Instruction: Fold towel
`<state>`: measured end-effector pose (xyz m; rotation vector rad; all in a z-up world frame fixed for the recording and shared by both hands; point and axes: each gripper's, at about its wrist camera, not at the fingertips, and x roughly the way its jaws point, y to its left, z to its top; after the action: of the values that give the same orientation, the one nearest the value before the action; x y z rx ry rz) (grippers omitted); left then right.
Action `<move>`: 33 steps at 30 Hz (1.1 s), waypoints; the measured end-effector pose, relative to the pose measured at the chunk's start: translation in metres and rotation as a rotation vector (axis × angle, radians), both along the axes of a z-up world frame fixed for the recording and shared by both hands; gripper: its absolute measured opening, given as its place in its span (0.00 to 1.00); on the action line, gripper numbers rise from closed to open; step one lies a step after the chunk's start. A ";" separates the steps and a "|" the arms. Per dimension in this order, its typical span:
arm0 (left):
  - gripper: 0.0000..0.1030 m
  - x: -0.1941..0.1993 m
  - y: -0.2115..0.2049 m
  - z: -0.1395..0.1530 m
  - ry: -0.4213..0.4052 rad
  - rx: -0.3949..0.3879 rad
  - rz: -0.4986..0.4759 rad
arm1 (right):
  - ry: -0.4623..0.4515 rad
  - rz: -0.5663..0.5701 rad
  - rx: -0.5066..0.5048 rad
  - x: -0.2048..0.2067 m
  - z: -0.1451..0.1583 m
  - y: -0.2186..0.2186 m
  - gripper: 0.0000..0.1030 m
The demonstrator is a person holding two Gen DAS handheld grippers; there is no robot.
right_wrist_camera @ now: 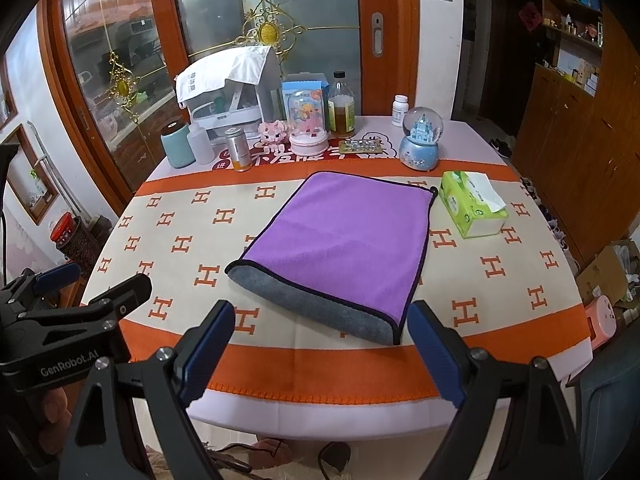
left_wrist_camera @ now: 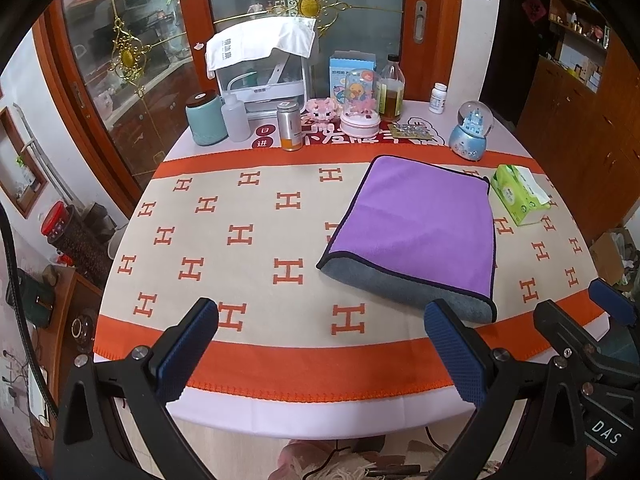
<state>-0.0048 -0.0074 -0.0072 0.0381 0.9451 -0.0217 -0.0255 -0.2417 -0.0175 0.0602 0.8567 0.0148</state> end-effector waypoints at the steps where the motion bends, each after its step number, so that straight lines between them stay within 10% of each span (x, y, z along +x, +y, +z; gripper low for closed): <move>1: 0.99 0.001 -0.002 0.000 0.000 0.002 0.000 | 0.000 -0.001 0.003 0.000 0.000 -0.002 0.86; 33: 0.99 -0.003 -0.007 0.006 -0.011 0.003 -0.007 | -0.014 -0.008 0.001 -0.015 0.002 -0.005 0.86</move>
<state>-0.0076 -0.0142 -0.0008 0.0449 0.9336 -0.0266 -0.0402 -0.2470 -0.0155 0.0642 0.8425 0.0076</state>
